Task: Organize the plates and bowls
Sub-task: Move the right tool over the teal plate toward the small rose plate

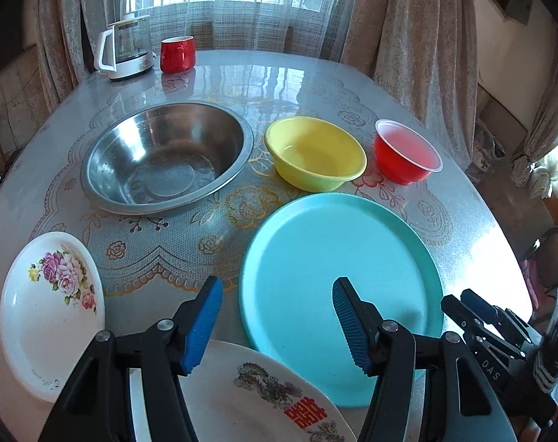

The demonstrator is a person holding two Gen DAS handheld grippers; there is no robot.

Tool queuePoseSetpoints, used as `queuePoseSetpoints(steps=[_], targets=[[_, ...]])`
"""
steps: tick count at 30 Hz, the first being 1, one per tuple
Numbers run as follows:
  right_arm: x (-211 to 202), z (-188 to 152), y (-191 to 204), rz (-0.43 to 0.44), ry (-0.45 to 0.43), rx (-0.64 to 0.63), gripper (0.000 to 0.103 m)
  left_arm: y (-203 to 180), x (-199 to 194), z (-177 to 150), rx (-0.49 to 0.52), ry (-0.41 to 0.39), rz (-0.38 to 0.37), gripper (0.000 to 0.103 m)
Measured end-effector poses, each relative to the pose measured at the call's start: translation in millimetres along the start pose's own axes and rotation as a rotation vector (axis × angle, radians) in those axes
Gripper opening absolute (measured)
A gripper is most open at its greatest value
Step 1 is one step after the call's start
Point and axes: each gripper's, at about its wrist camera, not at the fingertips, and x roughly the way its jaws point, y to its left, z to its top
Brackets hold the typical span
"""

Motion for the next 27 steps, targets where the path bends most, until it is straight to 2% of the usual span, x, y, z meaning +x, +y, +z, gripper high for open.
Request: queuePoseSetpoints(steps=[10,15,19,21,25,27], targets=[[15,4,6,-0.005,0.032,-0.045,0.038,-3,45,19,0.069,0.118,0.021,0.059],[16,5,8,-0.012,0.031,-0.071,0.038,2,59,20,0.079,0.155,0.021,0.058],[17,6,8,-0.015,0.028,-0.085,0.037,-3,62,20,0.12,0.147,0.011,0.057],[18,7,7,-0.016,0.027,-0.079,0.034,-6,63,18,0.138,0.142,0.007,0.056],[19,11,1,-0.008,0.036,-0.055,0.021,-10,62,19,0.123,0.142,-0.045,0.053],[18,12,-3,-0.02,0.036,-0.043,0.02,-14,58,18,0.117,0.14,-0.06,0.052]])
